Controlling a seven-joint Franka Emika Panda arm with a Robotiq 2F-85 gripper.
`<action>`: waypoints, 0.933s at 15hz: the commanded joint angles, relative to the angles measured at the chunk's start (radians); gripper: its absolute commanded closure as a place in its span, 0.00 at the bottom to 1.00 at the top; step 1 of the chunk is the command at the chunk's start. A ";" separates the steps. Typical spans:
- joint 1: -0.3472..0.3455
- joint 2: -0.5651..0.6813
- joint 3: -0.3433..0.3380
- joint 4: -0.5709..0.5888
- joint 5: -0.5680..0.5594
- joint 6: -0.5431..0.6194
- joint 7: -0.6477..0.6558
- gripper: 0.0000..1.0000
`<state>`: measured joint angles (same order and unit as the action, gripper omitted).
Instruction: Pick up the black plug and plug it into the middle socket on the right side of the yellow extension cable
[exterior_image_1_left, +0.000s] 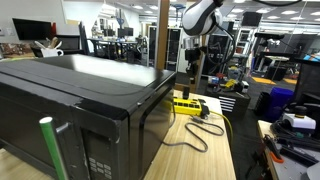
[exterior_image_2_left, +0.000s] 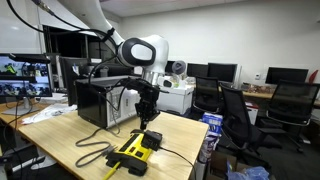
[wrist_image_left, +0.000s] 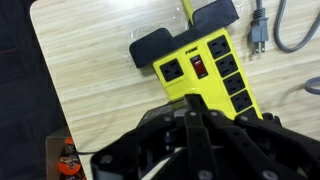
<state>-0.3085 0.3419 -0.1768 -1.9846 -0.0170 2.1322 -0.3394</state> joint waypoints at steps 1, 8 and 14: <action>0.003 -0.016 -0.004 -0.036 -0.017 0.038 -0.007 1.00; -0.003 0.000 0.001 -0.044 -0.005 0.084 -0.026 1.00; -0.020 0.034 0.023 -0.035 0.034 0.136 -0.085 1.00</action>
<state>-0.3096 0.3658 -0.1707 -2.0070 -0.0107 2.2274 -0.3664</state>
